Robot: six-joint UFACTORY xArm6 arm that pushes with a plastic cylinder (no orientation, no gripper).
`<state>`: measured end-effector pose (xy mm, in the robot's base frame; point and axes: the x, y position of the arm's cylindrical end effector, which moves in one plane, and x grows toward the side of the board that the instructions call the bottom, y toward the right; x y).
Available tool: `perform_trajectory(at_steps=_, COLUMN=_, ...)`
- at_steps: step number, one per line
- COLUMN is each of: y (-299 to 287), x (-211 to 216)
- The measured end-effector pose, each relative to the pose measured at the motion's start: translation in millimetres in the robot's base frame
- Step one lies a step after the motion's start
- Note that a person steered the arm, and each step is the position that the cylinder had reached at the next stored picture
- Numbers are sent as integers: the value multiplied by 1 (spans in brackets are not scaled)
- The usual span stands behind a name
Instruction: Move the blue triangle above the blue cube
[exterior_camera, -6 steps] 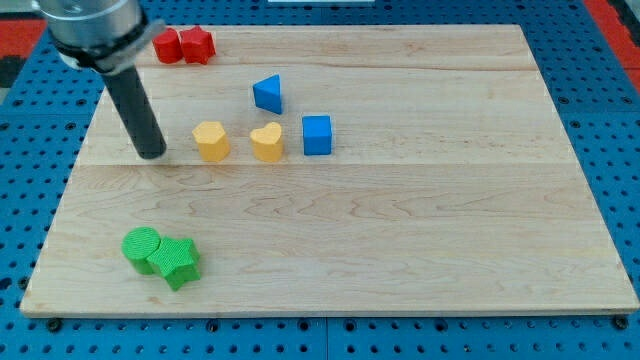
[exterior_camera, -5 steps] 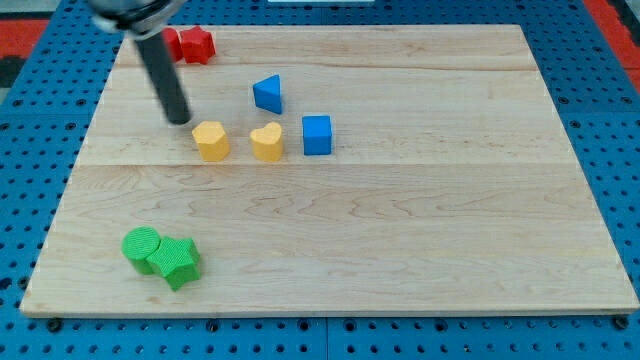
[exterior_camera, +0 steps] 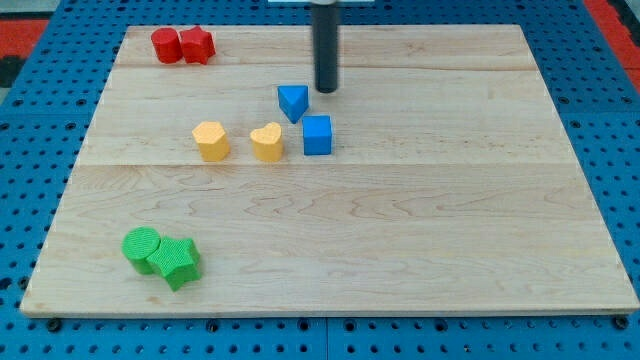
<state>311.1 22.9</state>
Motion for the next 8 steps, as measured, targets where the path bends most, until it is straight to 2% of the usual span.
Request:
perform_trajectory(at_steps=1, y=-83, x=-22)
perform_trajectory(at_steps=2, y=-105, x=8)
perform_trajectory(at_steps=3, y=-104, x=15)
perform_trajectory(at_steps=4, y=-134, x=23)
perform_trajectory(at_steps=6, y=-77, x=31)
perform_trajectory(at_steps=8, y=-58, x=31)
